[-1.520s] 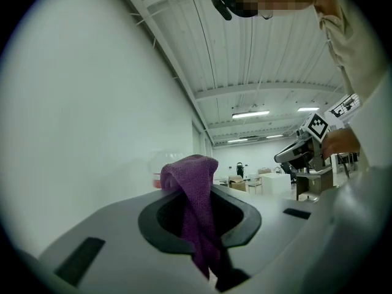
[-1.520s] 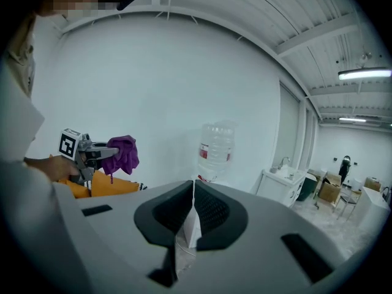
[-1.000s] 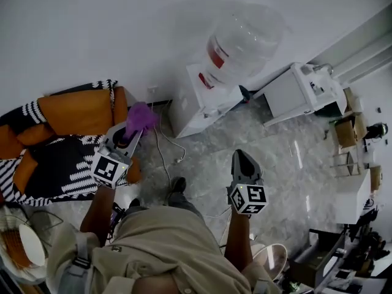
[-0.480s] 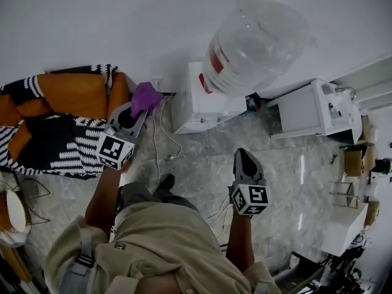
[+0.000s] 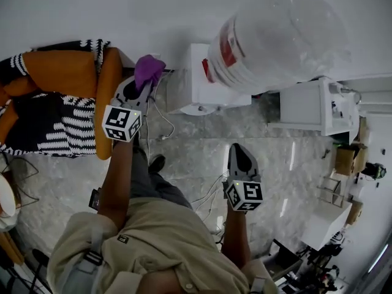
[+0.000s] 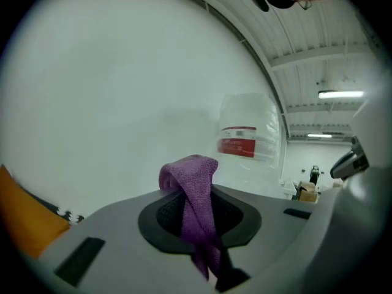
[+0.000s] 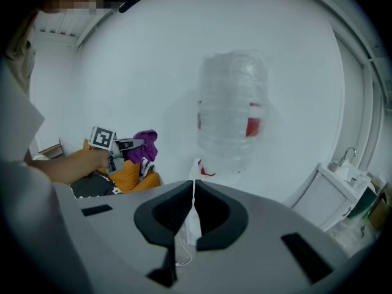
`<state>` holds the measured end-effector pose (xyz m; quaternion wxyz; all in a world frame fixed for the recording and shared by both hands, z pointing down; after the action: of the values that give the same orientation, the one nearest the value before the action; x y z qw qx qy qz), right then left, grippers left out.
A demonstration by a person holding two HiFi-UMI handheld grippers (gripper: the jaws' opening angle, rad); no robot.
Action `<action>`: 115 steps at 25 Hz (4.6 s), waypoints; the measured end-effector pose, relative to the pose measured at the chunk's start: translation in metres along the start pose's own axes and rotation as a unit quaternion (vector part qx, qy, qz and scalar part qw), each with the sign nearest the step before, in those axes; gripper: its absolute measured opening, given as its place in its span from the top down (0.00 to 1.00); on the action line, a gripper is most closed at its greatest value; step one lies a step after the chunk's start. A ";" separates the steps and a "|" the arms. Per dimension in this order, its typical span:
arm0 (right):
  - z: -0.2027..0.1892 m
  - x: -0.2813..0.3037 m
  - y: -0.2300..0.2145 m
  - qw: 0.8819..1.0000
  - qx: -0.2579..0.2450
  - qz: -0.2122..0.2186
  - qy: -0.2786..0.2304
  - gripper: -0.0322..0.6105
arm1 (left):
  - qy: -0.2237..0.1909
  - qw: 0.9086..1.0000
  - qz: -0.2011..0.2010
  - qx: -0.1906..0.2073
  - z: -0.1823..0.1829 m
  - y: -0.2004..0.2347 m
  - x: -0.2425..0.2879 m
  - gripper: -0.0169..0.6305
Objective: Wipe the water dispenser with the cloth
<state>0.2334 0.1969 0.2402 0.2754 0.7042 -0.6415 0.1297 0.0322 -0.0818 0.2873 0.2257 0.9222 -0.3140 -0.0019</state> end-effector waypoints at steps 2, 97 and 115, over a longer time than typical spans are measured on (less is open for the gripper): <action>-0.003 0.014 0.002 1.000 -0.007 0.000 0.021 0.91 | 0.003 0.999 0.008 -0.039 -0.021 0.016 0.024 0.87; -0.176 0.335 0.175 0.963 -0.046 0.237 0.118 0.91 | 0.046 0.955 -0.238 -0.171 -0.385 0.055 0.217 0.87; -0.213 0.323 0.189 0.949 -0.072 0.255 0.170 0.91 | 0.047 0.969 -0.176 -0.168 -0.418 0.116 0.279 0.87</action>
<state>0.1322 0.0417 0.6284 0.3881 0.4625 -0.7512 0.2667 0.2501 -0.1519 0.7498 0.3880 0.9110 -0.1305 -0.0505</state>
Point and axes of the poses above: the fingertips, and each gripper's own axes: x forward along the fingers, y to its left, z out of its top, the point moved 1 cm from there along -x, backward along the fingers, and after that the axes turned 12 degrees about -x, right-handed, at the moved point
